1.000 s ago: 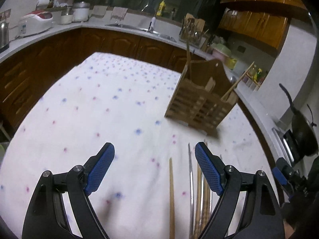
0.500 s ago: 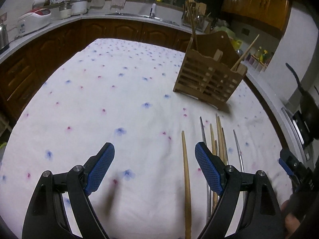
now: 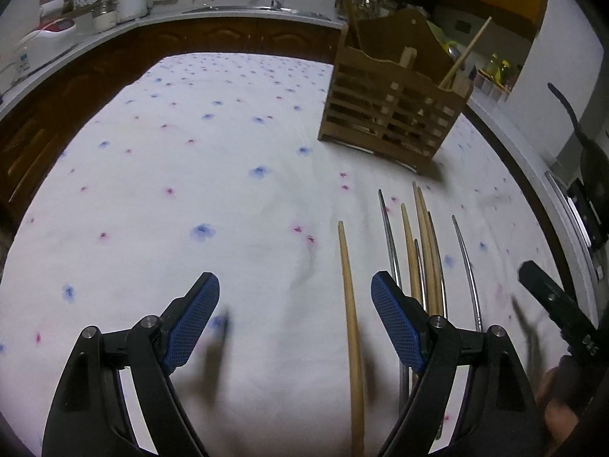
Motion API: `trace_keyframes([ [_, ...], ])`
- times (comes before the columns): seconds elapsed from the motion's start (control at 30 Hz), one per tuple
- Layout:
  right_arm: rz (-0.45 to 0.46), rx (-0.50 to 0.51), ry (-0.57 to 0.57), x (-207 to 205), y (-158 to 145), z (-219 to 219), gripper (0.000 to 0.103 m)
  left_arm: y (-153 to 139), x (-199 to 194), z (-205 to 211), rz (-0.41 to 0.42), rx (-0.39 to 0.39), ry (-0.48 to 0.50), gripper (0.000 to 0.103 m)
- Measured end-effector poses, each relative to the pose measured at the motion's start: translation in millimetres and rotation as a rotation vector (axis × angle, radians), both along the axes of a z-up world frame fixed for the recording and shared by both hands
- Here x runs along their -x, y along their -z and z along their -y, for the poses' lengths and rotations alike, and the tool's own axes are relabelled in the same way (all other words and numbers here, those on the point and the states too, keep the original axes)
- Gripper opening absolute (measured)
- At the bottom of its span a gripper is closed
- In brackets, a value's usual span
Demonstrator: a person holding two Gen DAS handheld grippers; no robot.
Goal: Organize utensils
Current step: 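Move both open grippers back to the remaining chopsticks, then grasp a wooden chopstick with the left gripper while the right gripper grasps a steel chopstick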
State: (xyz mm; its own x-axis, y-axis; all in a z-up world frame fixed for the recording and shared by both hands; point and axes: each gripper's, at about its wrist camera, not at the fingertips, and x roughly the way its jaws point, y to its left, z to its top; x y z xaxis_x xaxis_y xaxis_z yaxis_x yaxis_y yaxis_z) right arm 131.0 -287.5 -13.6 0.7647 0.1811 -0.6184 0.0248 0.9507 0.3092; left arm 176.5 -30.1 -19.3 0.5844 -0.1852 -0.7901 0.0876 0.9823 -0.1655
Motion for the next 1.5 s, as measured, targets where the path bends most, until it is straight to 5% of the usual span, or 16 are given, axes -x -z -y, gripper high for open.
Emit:
trace_keyframes([
  [0.23,-0.051,0.047,-0.030,-19,10,-10,0.063,4,-13,14,-0.028,0.003,0.056,0.068],
  [0.37,-0.083,0.071,-0.044,-35,16,-13,0.050,10,-24,20,-0.058,-0.001,0.078,0.050],
  [0.63,-0.129,0.115,-0.064,-68,24,-17,0.043,25,-47,30,-0.125,0.017,0.108,0.030],
  [0.8,-0.160,0.218,-0.077,-85,36,-29,0.039,27,-44,49,-0.074,-0.084,0.143,0.030],
  [0.97,-0.160,0.274,-0.067,-88,37,-33,0.017,28,-42,55,-0.036,-0.135,0.153,0.014],
  [1.07,-0.161,0.257,-0.058,-88,37,-27,0.007,27,-44,49,-0.045,-0.109,0.143,0.007],
  [1.5,-0.101,0.092,-0.070,-60,11,-21,0.004,-5,-25,11,-0.012,0.058,0.110,0.005],
])
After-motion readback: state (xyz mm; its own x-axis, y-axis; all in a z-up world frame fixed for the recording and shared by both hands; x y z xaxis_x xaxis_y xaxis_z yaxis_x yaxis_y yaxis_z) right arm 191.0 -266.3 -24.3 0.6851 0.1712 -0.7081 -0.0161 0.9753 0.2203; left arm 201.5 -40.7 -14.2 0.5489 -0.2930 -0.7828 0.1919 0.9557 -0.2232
